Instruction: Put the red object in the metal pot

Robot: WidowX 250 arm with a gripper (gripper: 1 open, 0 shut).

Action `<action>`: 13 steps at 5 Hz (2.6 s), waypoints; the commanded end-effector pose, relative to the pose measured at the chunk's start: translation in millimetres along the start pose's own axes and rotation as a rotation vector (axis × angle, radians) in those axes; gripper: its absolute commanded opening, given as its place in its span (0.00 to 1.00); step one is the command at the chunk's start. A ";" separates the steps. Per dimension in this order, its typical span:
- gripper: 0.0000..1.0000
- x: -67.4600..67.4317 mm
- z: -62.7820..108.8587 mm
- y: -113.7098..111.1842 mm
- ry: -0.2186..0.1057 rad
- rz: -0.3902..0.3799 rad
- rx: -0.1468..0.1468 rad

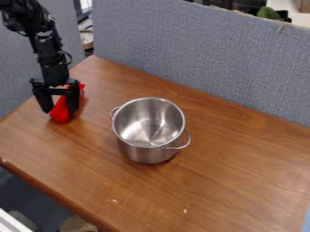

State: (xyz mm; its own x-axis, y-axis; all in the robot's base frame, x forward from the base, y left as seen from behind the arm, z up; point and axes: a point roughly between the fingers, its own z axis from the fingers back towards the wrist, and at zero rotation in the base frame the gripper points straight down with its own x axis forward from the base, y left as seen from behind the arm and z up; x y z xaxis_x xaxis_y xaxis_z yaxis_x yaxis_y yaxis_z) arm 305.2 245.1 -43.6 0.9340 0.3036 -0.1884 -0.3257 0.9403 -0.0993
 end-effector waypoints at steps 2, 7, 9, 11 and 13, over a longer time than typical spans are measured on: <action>1.00 8.1 19.0 5.6 -0.063 0.012 0.001; 0.00 7.7 24.9 -4.5 -0.073 -0.010 -0.018; 0.00 4.9 30.1 -13.2 -0.071 -0.032 -0.024; 0.00 2.5 36.0 -21.5 -0.076 -0.052 -0.024; 0.00 0.1 41.9 -28.3 -0.081 -0.074 -0.018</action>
State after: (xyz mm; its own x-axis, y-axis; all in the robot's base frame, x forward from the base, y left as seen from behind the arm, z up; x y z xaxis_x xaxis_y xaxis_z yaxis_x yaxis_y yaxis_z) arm 306.9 219.6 -39.3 0.9496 0.2423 -0.1988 -0.2753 0.9480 -0.1599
